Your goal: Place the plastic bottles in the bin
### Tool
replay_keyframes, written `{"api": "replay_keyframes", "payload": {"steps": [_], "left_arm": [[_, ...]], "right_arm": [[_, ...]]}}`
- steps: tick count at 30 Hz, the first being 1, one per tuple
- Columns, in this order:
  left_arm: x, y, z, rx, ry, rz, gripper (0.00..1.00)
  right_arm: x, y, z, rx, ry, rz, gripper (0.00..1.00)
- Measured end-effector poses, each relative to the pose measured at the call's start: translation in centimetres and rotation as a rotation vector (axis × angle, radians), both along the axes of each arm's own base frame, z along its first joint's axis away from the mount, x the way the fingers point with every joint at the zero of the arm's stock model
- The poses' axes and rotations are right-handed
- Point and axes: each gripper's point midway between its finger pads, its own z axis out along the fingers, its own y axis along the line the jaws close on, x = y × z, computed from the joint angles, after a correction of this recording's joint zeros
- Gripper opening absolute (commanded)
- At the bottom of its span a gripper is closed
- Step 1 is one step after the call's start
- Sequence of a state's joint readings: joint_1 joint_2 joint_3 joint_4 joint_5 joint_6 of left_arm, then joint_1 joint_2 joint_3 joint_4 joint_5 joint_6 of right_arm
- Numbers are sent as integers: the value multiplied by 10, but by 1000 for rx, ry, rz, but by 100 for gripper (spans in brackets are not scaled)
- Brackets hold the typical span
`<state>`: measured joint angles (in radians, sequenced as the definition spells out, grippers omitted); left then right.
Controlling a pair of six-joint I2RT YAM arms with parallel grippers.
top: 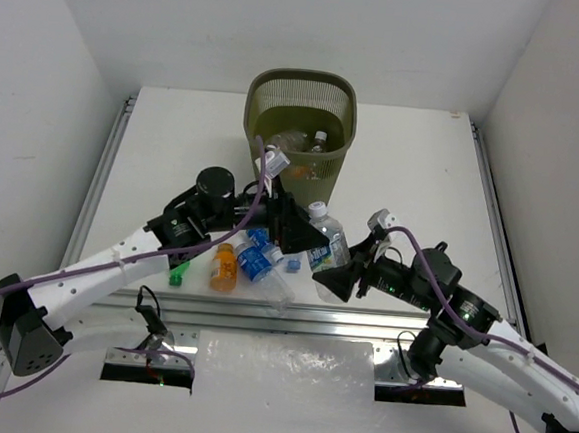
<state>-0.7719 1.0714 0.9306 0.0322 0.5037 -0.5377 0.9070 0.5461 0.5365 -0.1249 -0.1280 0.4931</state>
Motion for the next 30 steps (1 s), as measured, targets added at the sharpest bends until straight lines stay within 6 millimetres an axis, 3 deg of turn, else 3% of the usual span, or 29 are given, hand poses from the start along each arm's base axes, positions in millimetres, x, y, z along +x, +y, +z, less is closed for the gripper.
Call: {"api": "replay_keyframes", "payload": {"steps": [2,4,6,7,8,9,10,13,16,20,23,26,29,30], "left_arm": [[-3,-8,4,-28,-2,-32,93],[-6,-15,5,-41,1,-62,76],[-10,-22,4,-50,18,-97,39],[-11,-24,3,-49,19,-110,7],[-11,-25,3,-51,17,-119,0],[-11,-25,4,-53,17,-126,0],[-10,-25,6,-56,15,-126,0],[-4,-27,20,-48,0,-90,0],[23,-21,52,-13,-39,79,0],[74,9,137,-28,-163,406,0],[108,41,200,-61,-255,637,0],[144,67,231,-64,-302,793,0],[200,87,222,0,-282,912,29],[219,90,210,33,-266,935,56]], "right_arm": [[-4,5,6,9,-7,36,27],[-5,9,9,13,-13,62,28],[-5,12,10,10,-14,71,29],[-4,11,8,-1,-10,65,37],[-2,11,8,-5,-12,61,48],[-2,11,9,-8,-10,60,65],[-1,11,10,-10,-9,57,98],[4,10,26,9,-41,32,99],[20,-4,33,-15,-49,-92,99],[43,-47,13,-114,5,-357,99],[46,-78,-8,-194,58,-498,99],[46,-95,-22,-248,94,-567,99],[45,-96,-34,-292,130,-575,99],[46,-93,-39,-304,143,-573,99]]}}
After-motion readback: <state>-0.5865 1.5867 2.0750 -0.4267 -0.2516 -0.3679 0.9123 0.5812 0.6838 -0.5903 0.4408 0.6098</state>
